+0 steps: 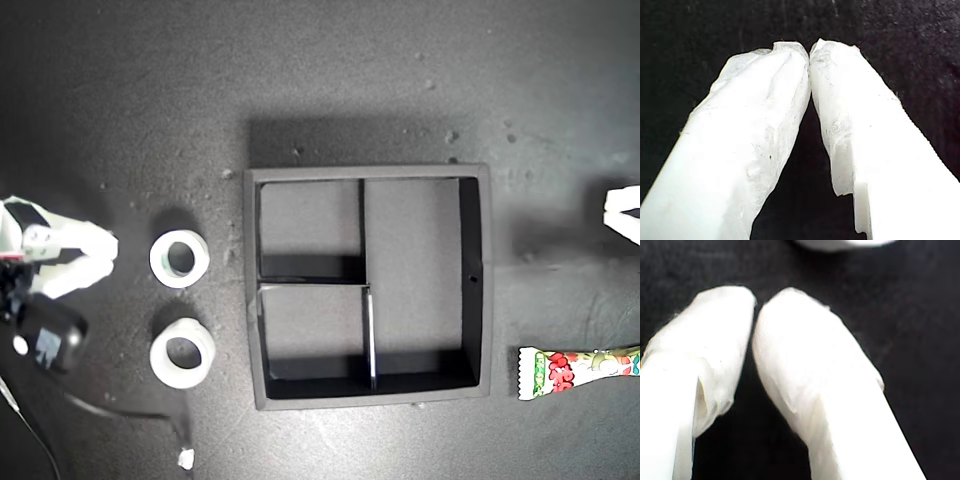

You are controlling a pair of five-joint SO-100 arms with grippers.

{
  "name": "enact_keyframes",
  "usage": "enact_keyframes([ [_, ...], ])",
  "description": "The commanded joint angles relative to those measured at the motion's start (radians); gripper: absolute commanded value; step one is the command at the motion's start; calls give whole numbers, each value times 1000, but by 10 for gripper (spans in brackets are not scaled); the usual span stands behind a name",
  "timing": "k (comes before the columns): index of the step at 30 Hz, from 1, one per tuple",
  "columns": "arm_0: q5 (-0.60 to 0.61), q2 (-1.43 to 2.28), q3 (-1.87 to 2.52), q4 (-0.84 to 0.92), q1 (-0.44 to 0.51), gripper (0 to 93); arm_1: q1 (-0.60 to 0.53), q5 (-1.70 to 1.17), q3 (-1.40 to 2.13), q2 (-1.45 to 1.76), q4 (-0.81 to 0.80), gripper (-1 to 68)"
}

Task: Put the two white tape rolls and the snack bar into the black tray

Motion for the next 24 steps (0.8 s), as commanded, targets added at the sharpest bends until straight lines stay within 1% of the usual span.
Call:
enact_keyframes([
  [1,110,48,57,-103,34,5,49,-161,12,6,5,-3],
  [3,146,48,55,-167,41,55,51,-14,12,6,-5,-3],
  [5,172,48,37,-210,40,80,75,144,12,6,17,-3],
  [8,176,48,-9,-218,-5,138,107,328,12,6,77,-4],
  [10,172,48,-57,-215,-3,169,110,476,12,6,121,-4],
  [13,181,48,-160,-216,63,182,101,388,12,6,69,-4],
  [14,183,48,-186,-219,81,182,114,344,12,6,51,-4],
  [16,164,32,-218,-218,97,186,141,209,12,6,-35,-4],
  [17,155,-6,-229,-224,100,190,138,123,12,6,-107,-4],
  [19,143,-155,-273,-244,103,199,110,-94,11,6,-301,-4],
  [20,150,-242,-310,-258,103,202,98,-173,5,6,-365,-3],
  [21,161,-327,-362,-261,101,203,97,-255,-23,6,-396,-2],
  [22,179,-411,-426,-259,100,204,97,-319,-66,6,-388,-1],
  [24,201,-589,-568,-229,95,206,92,-431,-189,6,-322,20],
])
